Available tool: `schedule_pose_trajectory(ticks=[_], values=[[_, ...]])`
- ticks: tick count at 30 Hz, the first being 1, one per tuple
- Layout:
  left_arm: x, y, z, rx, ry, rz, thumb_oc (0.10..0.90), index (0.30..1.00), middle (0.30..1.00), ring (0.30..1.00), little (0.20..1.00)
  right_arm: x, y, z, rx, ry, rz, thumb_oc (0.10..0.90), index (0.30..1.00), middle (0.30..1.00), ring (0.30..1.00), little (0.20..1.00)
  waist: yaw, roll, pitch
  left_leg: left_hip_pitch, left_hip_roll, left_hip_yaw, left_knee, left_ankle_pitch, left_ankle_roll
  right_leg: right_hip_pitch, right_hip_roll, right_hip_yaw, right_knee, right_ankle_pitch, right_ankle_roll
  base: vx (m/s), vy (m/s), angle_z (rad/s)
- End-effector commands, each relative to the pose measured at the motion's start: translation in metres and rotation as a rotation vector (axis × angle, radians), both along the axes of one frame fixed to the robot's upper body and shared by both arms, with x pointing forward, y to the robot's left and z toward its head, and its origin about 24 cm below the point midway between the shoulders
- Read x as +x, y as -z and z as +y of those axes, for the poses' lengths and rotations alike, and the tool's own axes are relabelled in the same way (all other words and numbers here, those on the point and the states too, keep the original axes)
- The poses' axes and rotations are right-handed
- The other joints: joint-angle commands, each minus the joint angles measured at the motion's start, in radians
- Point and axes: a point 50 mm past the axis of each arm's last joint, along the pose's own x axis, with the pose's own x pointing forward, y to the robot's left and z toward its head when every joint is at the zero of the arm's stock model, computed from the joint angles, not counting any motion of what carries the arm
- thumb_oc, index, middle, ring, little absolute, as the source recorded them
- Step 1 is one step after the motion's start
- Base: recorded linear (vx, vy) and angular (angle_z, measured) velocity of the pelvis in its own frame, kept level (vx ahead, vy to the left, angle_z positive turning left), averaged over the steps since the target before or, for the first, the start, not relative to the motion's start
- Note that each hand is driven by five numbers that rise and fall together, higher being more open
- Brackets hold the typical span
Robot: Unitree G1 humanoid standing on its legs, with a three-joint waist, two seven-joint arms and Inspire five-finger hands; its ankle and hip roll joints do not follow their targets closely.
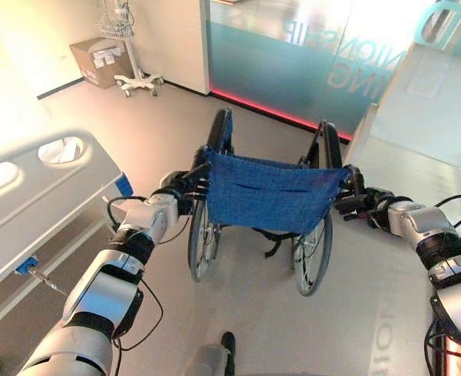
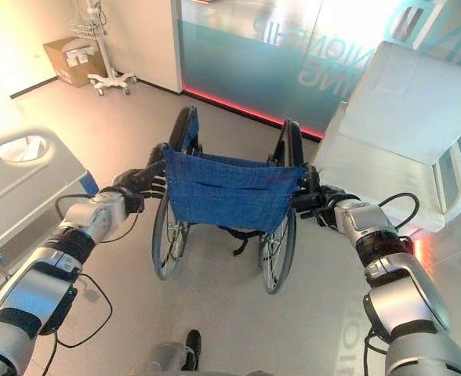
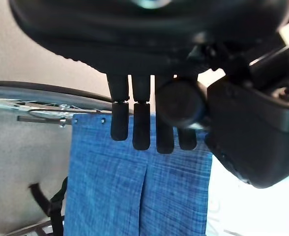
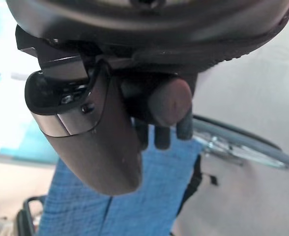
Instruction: Push the wheelchair next to the bed
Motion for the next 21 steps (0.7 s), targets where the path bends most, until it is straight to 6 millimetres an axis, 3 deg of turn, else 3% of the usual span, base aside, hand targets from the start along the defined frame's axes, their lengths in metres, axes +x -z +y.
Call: schedule_pose_trajectory(ticks=[1,2,3,4,6,11,15,16,18,19,20,21], values=[[-0.005,-0.013,0.051,0.158,-0.193,-0.047,0.4,0.3,0.3,0.3,0.3,0.034,-0.066,0.076,0.067,-0.329,-0.328,0.4,0.3,0.3,0.3,0.3,0.087,0.012,0.015,-0.017,0.035,0.088,0.103,-0.131,-0.11,-0.027,0.016,0.019,-0.339,0.222,0.08,0.17,-0.131,-0.43],[-0.006,-0.014,0.048,0.152,-0.202,-0.07,0.4,0.3,0.3,0.3,0.3,0.034,-0.072,0.078,0.062,-0.336,-0.353,0.4,0.3,0.3,0.3,0.3,0.062,0.014,0.037,-0.003,0.035,0.073,0.122,-0.132,-0.116,-0.109,0.022,0.053,-0.45,0.304,0.084,0.12,-0.111,-0.41],[-0.006,-0.014,0.047,0.149,-0.206,-0.078,0.4,0.3,0.3,0.3,0.3,0.034,-0.074,0.078,0.06,-0.339,-0.361,0.4,0.3,0.3,0.3,0.3,0.054,0.015,0.044,0.004,0.034,0.066,0.126,-0.14,-0.117,-0.134,0.02,0.07,-0.463,0.326,0.09,0.2,-0.198,-0.37],[-0.005,-0.019,0.046,0.153,-0.201,-0.101,0.4,0.3,0.3,0.3,0.3,0.034,-0.079,0.08,0.058,-0.33,-0.384,0.4,0.3,0.3,0.3,0.3,0.027,0.001,0.062,0.025,0.012,0.029,0.135,-0.176,-0.114,-0.22,-0.002,0.129,-0.538,0.433,0.121,0.22,-0.164,-0.17],[-0.006,-0.021,0.046,0.16,-0.185,-0.104,0.4,0.3,0.3,0.3,0.3,0.032,-0.081,0.079,0.07,-0.31,-0.39,0.4,0.3,0.3,0.3,0.3,0.006,-0.003,0.076,0.061,0.0,-0.022,0.145,-0.226,-0.11,-0.276,-0.029,0.165,-0.617,0.496,0.142,0.48,-0.242,0.34],[-0.011,-0.01,0.052,0.187,-0.136,-0.044,0.4,0.3,0.3,0.3,0.3,0.027,-0.07,0.073,0.083,-0.263,-0.33,0.4,0.3,0.3,0.3,0.3,-0.008,-0.011,0.069,0.139,0.012,-0.096,0.209,-0.316,-0.113,-0.285,-0.077,0.176,-0.66,0.532,0.154,0.71,-0.276,0.86],[-0.018,0.003,0.059,0.173,-0.156,-0.002,0.4,0.3,0.3,0.3,0.3,0.025,-0.058,0.071,0.097,-0.275,-0.282,0.4,0.3,0.3,0.3,0.3,-0.011,-0.021,0.038,0.189,0.063,-0.123,0.307,-0.391,-0.148,-0.266,-0.089,0.173,-0.548,0.476,0.156,0.61,-0.296,0.85],[-0.021,0.006,0.062,0.17,-0.169,0.009,0.4,0.3,0.3,0.3,0.3,0.024,-0.057,0.072,0.099,-0.288,-0.275,0.4,0.3,0.3,0.3,0.3,-0.013,-0.017,0.027,0.209,0.074,-0.127,0.308,-0.374,-0.16,-0.269,-0.079,0.172,-0.514,0.463,0.154,0.51,-0.195,0.78],[-0.026,0.014,0.067,0.15,-0.215,0.022,0.4,0.3,0.3,0.3,0.3,0.023,-0.055,0.08,0.101,-0.332,-0.259,0.4,0.3,0.3,0.3,0.3,-0.027,-0.001,-0.009,0.228,0.103,-0.126,0.352,-0.255,-0.198,-0.275,-0.047,0.158,-0.474,0.435,0.135,0.43,-0.168,0.44],[-0.027,0.016,0.068,0.147,-0.221,0.023,0.4,0.3,0.3,0.3,0.3,0.023,-0.055,0.082,0.097,-0.341,-0.257,0.4,0.3,0.3,0.3,0.3,-0.031,0.009,-0.015,0.224,0.117,-0.12,0.401,-0.214,-0.207,-0.27,-0.031,0.145,-0.466,0.418,0.118,0.38,-0.172,0.61],[-0.028,0.016,0.069,0.137,-0.233,0.02,0.4,0.3,0.3,0.3,0.3,0.023,-0.056,0.086,0.085,-0.356,-0.259,0.4,0.3,0.3,0.3,0.3,-0.037,0.011,-0.023,0.196,0.117,-0.108,0.467,-0.139,-0.219,-0.255,-0.019,0.132,-0.475,0.4,0.092,0.24,-0.121,0.58],[-0.029,0.017,0.069,0.129,-0.238,0.015,0.4,0.3,0.3,0.3,0.3,0.023,-0.055,0.087,0.077,-0.361,-0.261,0.4,0.3,0.3,0.3,0.3,-0.037,0.019,-0.022,0.172,0.12,-0.101,0.523,-0.115,-0.228,-0.243,-0.006,0.12,-0.475,0.385,0.077,0.34,-0.206,0.73]])
